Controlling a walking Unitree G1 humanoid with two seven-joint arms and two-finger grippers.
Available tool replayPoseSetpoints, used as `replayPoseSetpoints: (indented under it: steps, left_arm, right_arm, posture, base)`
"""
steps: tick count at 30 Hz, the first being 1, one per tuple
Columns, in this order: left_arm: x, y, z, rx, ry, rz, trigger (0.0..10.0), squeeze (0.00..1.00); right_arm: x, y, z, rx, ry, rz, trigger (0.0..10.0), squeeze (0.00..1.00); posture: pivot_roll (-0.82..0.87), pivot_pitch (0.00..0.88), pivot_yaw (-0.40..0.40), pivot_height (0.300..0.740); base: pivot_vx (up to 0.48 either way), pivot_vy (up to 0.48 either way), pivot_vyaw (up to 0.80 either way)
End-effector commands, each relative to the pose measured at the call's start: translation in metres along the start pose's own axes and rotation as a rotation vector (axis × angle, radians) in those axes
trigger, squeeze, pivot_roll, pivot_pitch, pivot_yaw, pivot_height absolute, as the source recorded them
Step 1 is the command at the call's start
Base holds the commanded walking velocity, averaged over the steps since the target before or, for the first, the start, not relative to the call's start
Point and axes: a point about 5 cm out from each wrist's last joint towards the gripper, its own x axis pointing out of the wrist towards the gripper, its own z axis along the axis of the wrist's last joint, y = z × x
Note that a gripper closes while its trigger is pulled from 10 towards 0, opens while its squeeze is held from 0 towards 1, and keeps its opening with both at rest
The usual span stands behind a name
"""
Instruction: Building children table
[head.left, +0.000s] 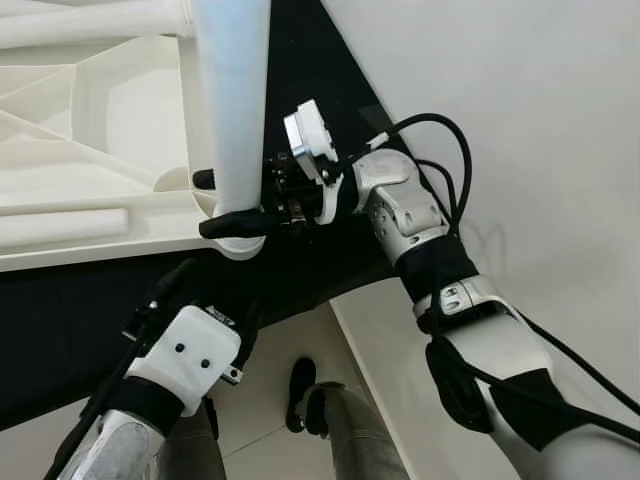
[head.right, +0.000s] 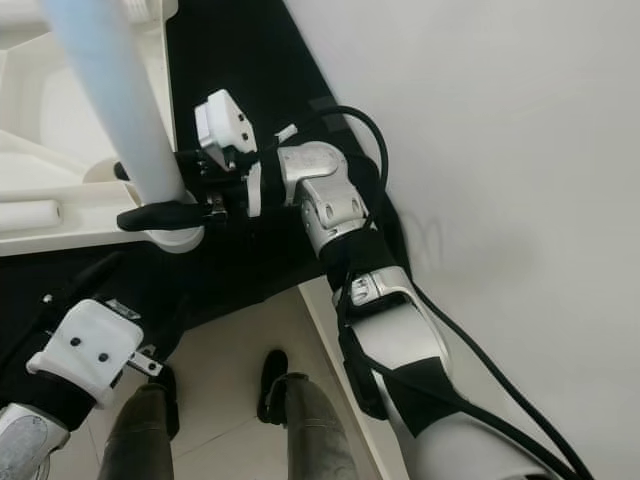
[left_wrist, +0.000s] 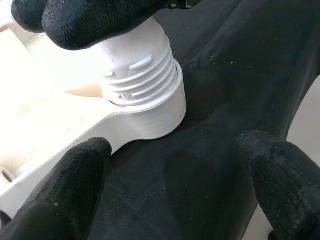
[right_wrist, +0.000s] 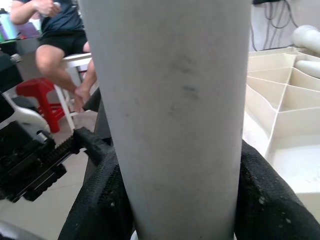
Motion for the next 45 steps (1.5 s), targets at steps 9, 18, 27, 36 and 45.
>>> replayPoseSetpoints:
  steps: [9,18,27,36,45]
  left_arm:
    - [-0.004,-0.005,0.001,-0.006,0.008,-0.018,10.0,0.0]
    - [-0.006,-0.008,0.0,-0.021,0.019,-0.014,10.0,0.0]
    - [-0.002,-0.006,0.0,-0.013,0.009,0.003,10.0,0.0]
    - [0.0,-0.006,-0.001,-0.011,0.005,0.003,10.0,0.0]
    - [0.004,-0.002,-0.003,0.003,0.008,0.015,10.0,0.0]
  right_arm:
    - [-0.004,0.0,-0.021,0.049,0.099,-0.075,0.0,0.0]
    - [0.001,0.089,-0.108,0.435,0.394,-0.97,0.0,0.0]
    - [0.025,0.059,-0.085,0.339,0.342,-1.037,5.7,0.0]
    - [0.022,0.054,-0.06,0.331,0.188,-1.033,10.0,1.0]
    - [0.032,0.067,-0.038,0.314,-0.022,-0.911,10.0,0.81]
  posture:
    - [0.31,0.399,-0.243,0.74]
    - [0.29,0.422,-0.253,0.74]
    - [0.3,0.396,-0.262,0.74]
    - [0.29,0.387,-0.25,0.74]
    - [0.28,0.37,-0.233,0.74]
  base:
    - [0.0,0.0,0.0]
    - [0.0,0.0,0.0]
    - [0.0,0.0,0.0]
    - [0.0,0.0,0.0]
    - [0.0,0.0,0.0]
